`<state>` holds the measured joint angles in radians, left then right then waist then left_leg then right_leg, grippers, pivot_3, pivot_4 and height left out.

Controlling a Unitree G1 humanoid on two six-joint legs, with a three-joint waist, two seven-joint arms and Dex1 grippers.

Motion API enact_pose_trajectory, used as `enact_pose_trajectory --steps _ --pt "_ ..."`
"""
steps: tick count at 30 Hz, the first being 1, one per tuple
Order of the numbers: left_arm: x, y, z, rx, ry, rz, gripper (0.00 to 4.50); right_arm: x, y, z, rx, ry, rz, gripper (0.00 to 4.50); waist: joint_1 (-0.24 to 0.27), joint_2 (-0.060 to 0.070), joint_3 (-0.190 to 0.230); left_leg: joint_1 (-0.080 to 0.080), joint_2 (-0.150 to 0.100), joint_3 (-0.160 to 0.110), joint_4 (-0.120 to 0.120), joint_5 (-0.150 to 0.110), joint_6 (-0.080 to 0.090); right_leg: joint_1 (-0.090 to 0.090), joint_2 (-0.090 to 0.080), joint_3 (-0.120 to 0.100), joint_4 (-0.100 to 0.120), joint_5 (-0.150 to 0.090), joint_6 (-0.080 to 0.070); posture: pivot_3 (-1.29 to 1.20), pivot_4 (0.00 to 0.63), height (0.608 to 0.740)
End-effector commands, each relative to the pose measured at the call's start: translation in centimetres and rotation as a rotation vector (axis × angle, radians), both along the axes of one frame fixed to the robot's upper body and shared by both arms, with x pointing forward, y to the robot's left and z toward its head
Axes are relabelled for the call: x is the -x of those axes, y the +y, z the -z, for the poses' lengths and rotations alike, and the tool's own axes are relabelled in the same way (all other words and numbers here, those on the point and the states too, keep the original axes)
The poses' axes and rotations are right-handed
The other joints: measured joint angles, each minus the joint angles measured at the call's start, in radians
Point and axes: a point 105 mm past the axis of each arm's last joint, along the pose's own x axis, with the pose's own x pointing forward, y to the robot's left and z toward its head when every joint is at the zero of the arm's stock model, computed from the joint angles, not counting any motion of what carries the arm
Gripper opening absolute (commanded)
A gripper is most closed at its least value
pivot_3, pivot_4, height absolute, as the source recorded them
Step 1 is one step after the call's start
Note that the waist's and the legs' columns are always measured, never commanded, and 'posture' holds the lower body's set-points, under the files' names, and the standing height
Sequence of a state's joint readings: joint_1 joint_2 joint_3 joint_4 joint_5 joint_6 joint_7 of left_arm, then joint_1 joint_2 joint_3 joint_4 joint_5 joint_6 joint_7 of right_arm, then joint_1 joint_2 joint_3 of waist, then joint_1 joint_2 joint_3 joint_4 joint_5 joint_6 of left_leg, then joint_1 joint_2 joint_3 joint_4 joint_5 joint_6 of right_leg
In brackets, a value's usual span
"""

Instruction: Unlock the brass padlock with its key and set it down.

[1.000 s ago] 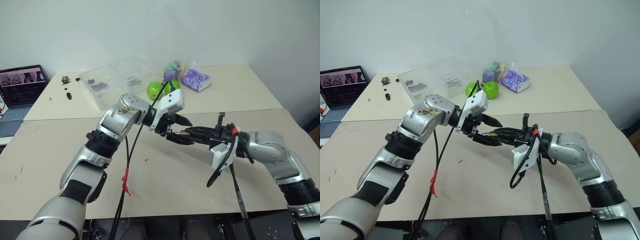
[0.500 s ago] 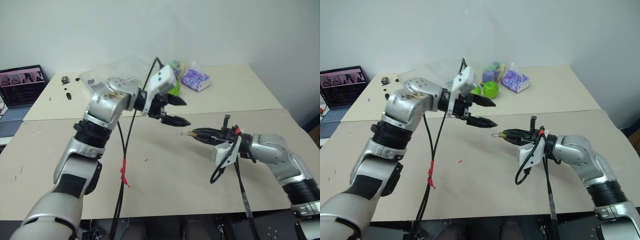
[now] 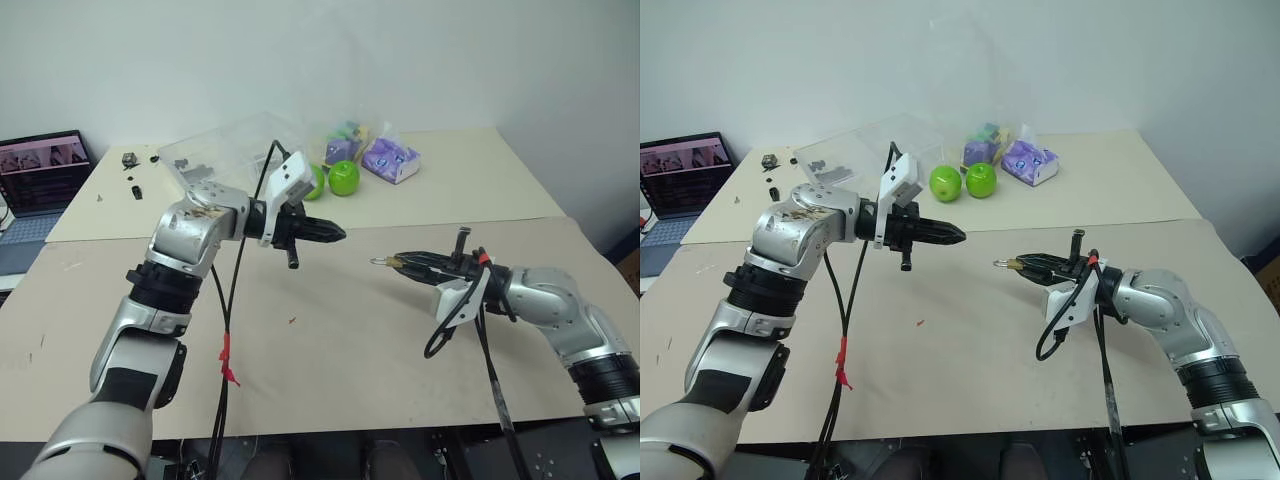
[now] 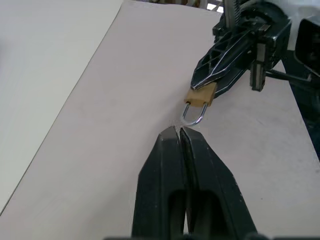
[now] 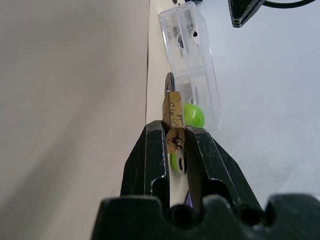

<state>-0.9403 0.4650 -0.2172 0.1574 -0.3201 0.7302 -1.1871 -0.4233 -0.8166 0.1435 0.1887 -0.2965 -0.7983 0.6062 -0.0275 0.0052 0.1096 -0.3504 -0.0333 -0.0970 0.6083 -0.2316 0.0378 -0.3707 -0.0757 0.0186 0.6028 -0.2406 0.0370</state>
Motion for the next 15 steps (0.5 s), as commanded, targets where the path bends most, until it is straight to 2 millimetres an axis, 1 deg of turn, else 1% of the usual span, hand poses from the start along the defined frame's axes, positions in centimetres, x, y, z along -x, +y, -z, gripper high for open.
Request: enact_pose_trajectory --steps 1,5,15 --pt "0.9 -1.2 -0.7 0.023 -0.021 0.032 0.03 0.1 0.4 -2.1 -0.038 -0.076 -0.025 0.09 0.000 0.000 0.000 0.000 0.000 0.000 0.000 0.000 0.000 0.000 0.000 0.000 0.000 0.000 0.000 0.00 0.150 0.740" --pt "1.4 -1.9 0.0 0.003 -0.026 0.053 0.03 0.3 0.9 -2.4 -0.051 -0.081 -0.040 0.09 0.000 0.000 0.000 0.000 0.000 0.000 0.000 0.000 0.000 0.000 0.000 0.000 0.000 0.000 0.000 0.00 0.150 0.740" --pt "1.4 -2.5 -0.2 0.002 -0.038 0.065 0.03 0.6 1.5 -3.2 -0.069 -0.104 -0.056 0.09 -0.008 0.000 0.000 0.000 0.000 0.000 0.000 0.000 0.000 0.000 0.000 0.001 0.000 0.000 0.000 0.00 0.150 0.740"
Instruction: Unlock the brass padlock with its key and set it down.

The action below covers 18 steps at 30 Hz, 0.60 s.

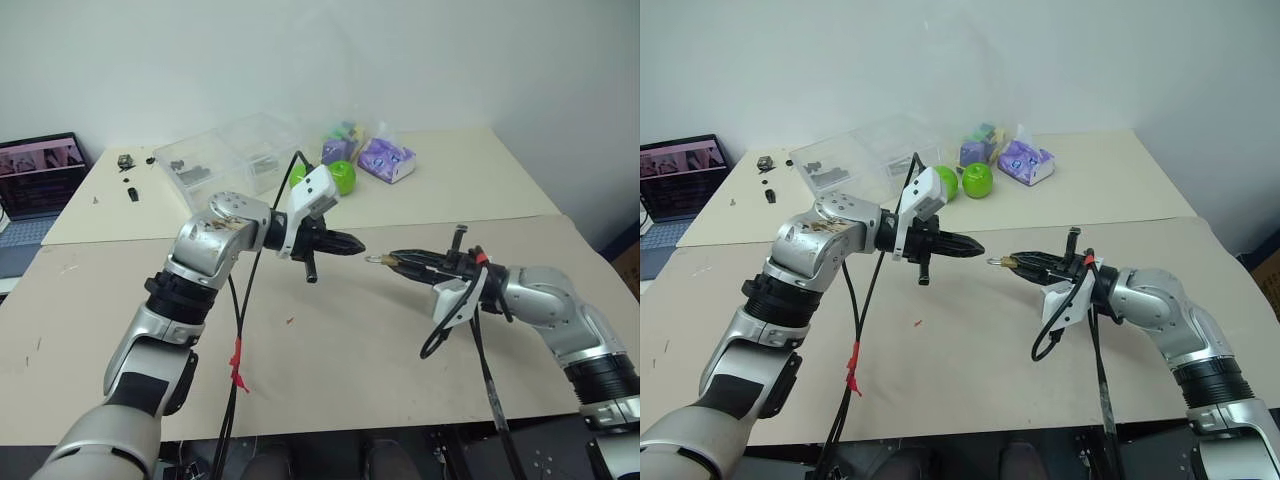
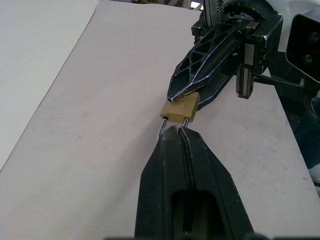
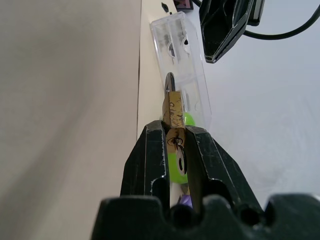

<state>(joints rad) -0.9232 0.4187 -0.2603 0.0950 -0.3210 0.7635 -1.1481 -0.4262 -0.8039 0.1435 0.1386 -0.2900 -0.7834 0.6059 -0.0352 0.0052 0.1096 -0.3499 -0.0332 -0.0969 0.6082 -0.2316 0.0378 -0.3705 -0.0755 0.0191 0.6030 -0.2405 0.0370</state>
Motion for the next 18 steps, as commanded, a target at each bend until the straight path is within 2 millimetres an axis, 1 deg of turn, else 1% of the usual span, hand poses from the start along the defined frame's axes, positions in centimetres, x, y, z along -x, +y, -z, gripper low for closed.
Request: enact_pose_trajectory --steps 1,9,18 --pt "0.3 -0.4 -1.0 0.016 -0.044 0.026 0.03 0.3 0.6 -2.5 -0.054 -0.077 -0.027 0.09 0.000 0.000 0.000 0.000 0.000 0.000 0.000 0.000 0.000 0.000 0.000 0.000 0.000 0.000 0.000 0.00 0.150 0.740" --pt "-0.2 -0.5 -1.4 0.015 -0.069 0.022 0.03 0.9 1.2 -3.3 -0.071 -0.094 -0.041 0.09 -0.001 0.000 0.000 0.000 0.000 0.000 0.000 0.000 0.000 0.000 0.000 0.000 0.000 0.000 0.000 0.00 0.150 0.740" --pt "-0.2 -1.1 -1.5 0.017 -0.079 0.043 0.03 1.8 1.7 -3.4 -0.079 -0.089 -0.049 0.09 0.000 0.000 0.000 0.000 0.000 0.000 0.000 0.000 0.000 0.000 0.000 0.000 0.000 0.000 0.000 0.00 0.150 0.740"
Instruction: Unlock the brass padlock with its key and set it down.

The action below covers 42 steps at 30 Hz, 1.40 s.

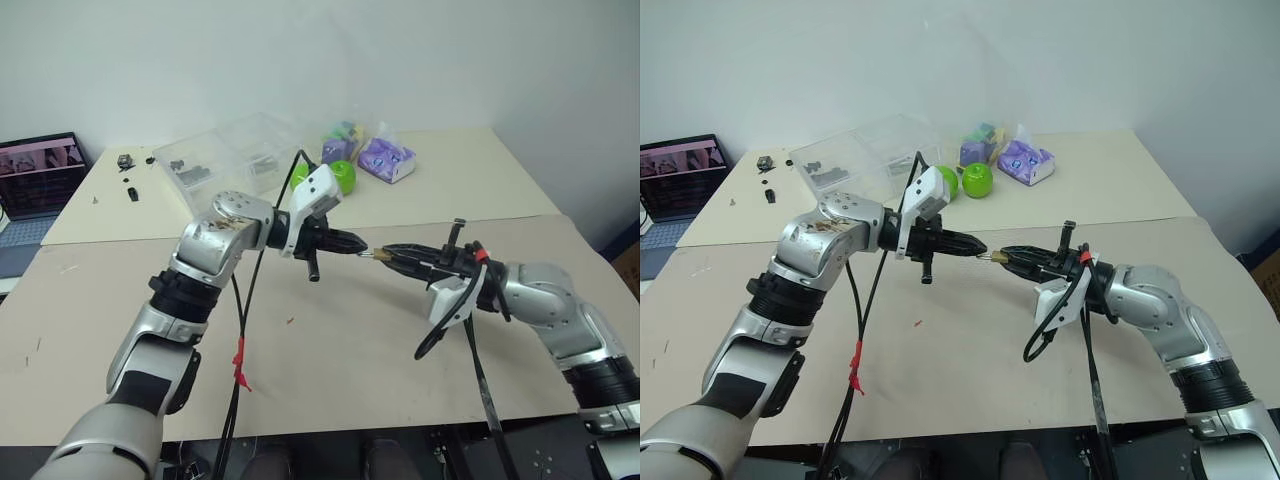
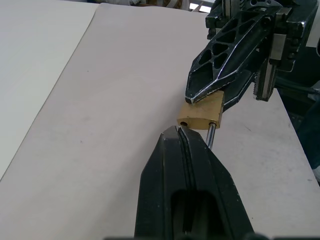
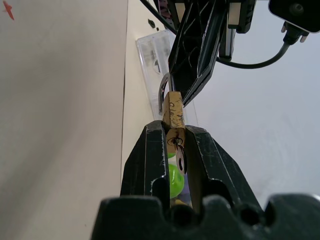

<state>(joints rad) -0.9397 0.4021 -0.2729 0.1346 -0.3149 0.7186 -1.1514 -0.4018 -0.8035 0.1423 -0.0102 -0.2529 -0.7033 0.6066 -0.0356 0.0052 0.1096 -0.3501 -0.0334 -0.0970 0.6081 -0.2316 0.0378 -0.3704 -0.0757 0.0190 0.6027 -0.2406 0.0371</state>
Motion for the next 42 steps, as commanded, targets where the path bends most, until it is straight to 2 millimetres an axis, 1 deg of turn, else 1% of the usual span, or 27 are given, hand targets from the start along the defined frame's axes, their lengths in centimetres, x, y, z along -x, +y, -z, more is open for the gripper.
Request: enact_pose_trajectory --steps 1,10,18,28,36,38,42 --pt "0.1 -0.6 -1.5 0.011 -0.063 0.028 0.03 0.5 0.2 -1.8 -0.044 -0.053 -0.008 0.09 0.000 0.000 0.000 0.000 0.000 0.000 0.000 0.000 0.000 0.000 0.000 0.000 0.000 0.000 0.000 0.00 0.150 0.740" --pt "0.2 -0.7 -1.5 0.016 -0.063 0.033 0.03 0.2 0.2 -2.6 -0.046 -0.070 0.005 0.09 -0.001 0.000 0.000 0.000 0.000 0.000 0.000 0.000 0.000 0.000 0.000 0.000 0.000 0.000 0.000 0.00 0.150 0.740" --pt "0.2 -0.5 -1.4 0.018 -0.063 0.024 0.03 -0.7 -0.4 -3.9 -0.034 -0.102 0.025 0.09 -0.002 0.000 0.000 0.001 0.000 0.000 -0.001 0.000 0.000 0.001 0.000 0.000 0.000 0.000 0.000 0.00 0.150 0.740" --pt "0.2 -0.6 -1.3 0.023 -0.060 0.022 0.03 -0.9 -0.6 -4.1 -0.028 -0.109 0.028 0.09 -0.001 0.000 0.000 0.002 0.000 0.000 -0.001 0.000 0.000 0.001 0.000 0.000 -0.001 0.000 0.000 0.00 0.150 0.740" --pt "0.1 -0.7 -1.2 0.026 -0.059 0.017 0.03 -1.5 -1.1 -3.7 -0.020 -0.106 0.048 0.09 -0.001 0.000 0.000 0.002 0.000 0.000 0.000 0.000 0.000 0.001 0.000 0.000 -0.001 0.000 0.000 0.00 0.150 0.740" --pt "0.1 -0.6 -1.2 0.023 -0.061 0.016 0.03 -1.6 -1.4 -3.3 -0.012 -0.096 0.052 0.09 -0.001 0.000 0.000 0.001 0.000 0.000 0.000 0.000 0.000 0.001 0.000 0.000 -0.001 0.000 0.000 0.00 0.150 0.740" --pt "-0.4 0.1 -1.2 0.008 -0.079 -0.006 0.03 -1.8 -2.3 -1.6 0.016 -0.064 0.068 0.09 -0.001 -0.002 0.002 0.000 -0.001 0.000 0.001 0.000 0.000 0.001 -0.001 0.000 0.000 0.000 0.000 0.00 0.150 0.740"
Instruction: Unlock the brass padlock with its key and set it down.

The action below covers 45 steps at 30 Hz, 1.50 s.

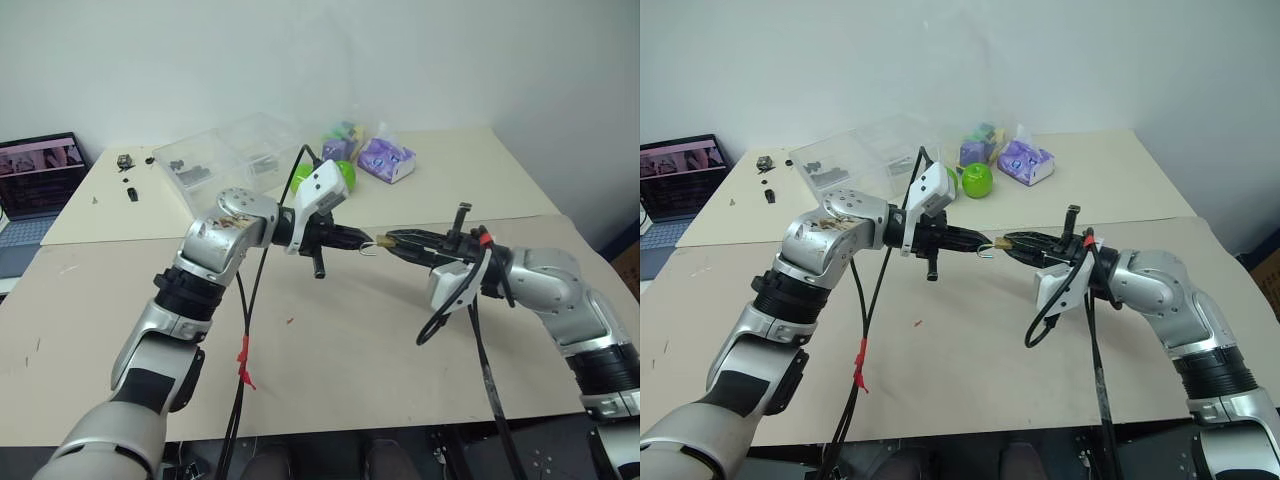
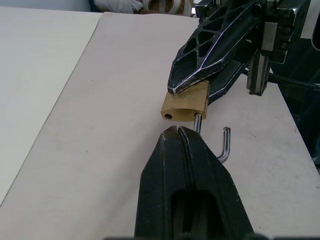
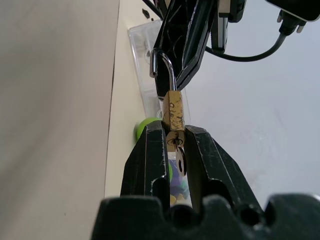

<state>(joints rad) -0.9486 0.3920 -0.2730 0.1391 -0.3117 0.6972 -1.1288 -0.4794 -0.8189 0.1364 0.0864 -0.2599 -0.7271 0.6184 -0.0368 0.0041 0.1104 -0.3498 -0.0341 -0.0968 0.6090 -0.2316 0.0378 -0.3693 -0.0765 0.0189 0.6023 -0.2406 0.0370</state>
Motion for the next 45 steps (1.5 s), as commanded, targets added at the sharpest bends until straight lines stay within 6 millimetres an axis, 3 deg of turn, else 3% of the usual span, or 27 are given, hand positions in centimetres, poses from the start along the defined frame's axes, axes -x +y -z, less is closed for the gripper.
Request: enact_pose_trajectory --steps 1,11,14,16,17,18,23,25,30,37,41,45 --pt "-0.3 0.7 -0.8 -0.008 -0.055 -0.008 0.03 -0.3 -1.5 -0.4 -0.004 -0.041 0.032 0.09 0.000 -0.002 0.002 0.000 0.000 0.000 0.000 0.000 0.000 0.000 0.000 0.000 0.000 0.000 0.000 0.00 0.150 0.740" --pt "-1.7 3.7 -0.6 -0.058 -0.104 -0.089 0.03 0.1 -0.9 0.2 -0.024 -0.019 0.007 0.09 -0.002 -0.006 0.009 -0.003 -0.001 0.001 0.002 0.000 -0.001 -0.003 -0.001 0.002 0.001 0.000 0.000 0.00 0.150 0.740" --pt "-1.4 4.3 -0.7 -0.040 -0.075 -0.093 0.60 0.2 0.2 0.4 -0.041 -0.012 -0.017 0.09 -0.002 -0.007 0.009 -0.003 -0.001 0.001 0.002 0.000 -0.001 -0.003 -0.001 0.002 0.002 0.000 0.000 0.00 0.150 0.740" --pt "-1.0 4.6 -0.9 -0.029 -0.073 -0.079 1.36 0.3 0.8 0.4 -0.056 -0.003 -0.032 0.09 -0.004 -0.007 0.009 -0.003 -0.001 0.001 0.003 0.000 -0.001 -0.003 -0.001 0.003 0.003 0.000 0.000 0.00 0.150 0.740" --pt "-0.8 4.8 -1.0 -0.021 -0.073 -0.071 1.53 0.4 1.1 0.5 -0.063 0.004 -0.038 0.09 -0.004 -0.007 0.009 -0.003 -0.001 0.001 0.003 0.000 -0.001 -0.003 -0.001 0.003 0.003 0.000 0.000 0.00 0.150 0.740" --pt "-0.6 5.0 -1.2 -0.014 -0.073 -0.062 2.12 0.4 1.4 0.6 -0.068 0.011 -0.043 0.09 -0.005 -0.007 0.009 -0.002 -0.001 0.001 0.002 0.000 -0.001 -0.003 -0.001 0.003 0.003 0.000 0.000 0.00 0.150 0.740" --pt "0.9 7.8 -1.3 -0.036 -0.133 0.004 3.94 0.6 3.4 0.4 -0.077 0.040 -0.082 0.09 -0.009 -0.007 0.009 -0.002 0.000 0.003 0.002 0.000 -0.001 -0.005 0.000 0.005 0.005 0.000 0.000 0.00 0.150 0.740" --pt "1.0 8.7 -1.3 -0.069 -0.195 0.001 4.48 0.6 3.8 0.4 -0.075 0.056 -0.089 0.09 -0.006 -0.007 0.009 -0.002 0.000 0.003 0.002 0.000 -0.001 -0.006 0.000 0.006 0.006 0.000 0.000 0.00 0.150 0.740" --pt "1.3 9.7 -1.5 -0.072 -0.232 -0.023 4.48 0.2 4.9 1.6 -0.031 0.141 -0.091 0.09 0.002 -0.007 0.009 -0.002 -0.001 0.003 0.002 0.000 -0.001 -0.006 -0.001 0.006 0.006 0.000 0.000 0.00 0.150 0.740" --pt "2.5 10.2 0.0 -0.126 -0.229 -0.022 4.48 -0.1 6.6 3.8 0.065 0.147 -0.148 0.09 -0.002 -0.008 0.010 -0.003 0.000 0.005 0.001 0.000 -0.001 -0.010 0.000 0.010 0.008 0.000 0.000 0.00 0.150 0.740" --pt "2.4 10.3 0.5 -0.156 -0.217 -0.038 4.48 -2.5 6.9 5.7 0.149 0.115 -0.050 0.09 -0.007 -0.008 0.010 -0.002 0.000 0.011 0.001 0.000 -0.001 -0.012 0.000 0.012 0.009 0.000 0.000 0.00 0.150 0.740" --pt "3.1 10.4 1.2 -0.173 -0.179 -0.009 4.48 -3.5 7.5 6.6 0.172 0.098 -0.022 0.09 -0.009 -0.009 0.010 -0.003 0.000 0.015 0.000 0.000 -0.001 -0.016 0.001 0.017 0.010 0.000 0.000 0.00 0.150 0.740"
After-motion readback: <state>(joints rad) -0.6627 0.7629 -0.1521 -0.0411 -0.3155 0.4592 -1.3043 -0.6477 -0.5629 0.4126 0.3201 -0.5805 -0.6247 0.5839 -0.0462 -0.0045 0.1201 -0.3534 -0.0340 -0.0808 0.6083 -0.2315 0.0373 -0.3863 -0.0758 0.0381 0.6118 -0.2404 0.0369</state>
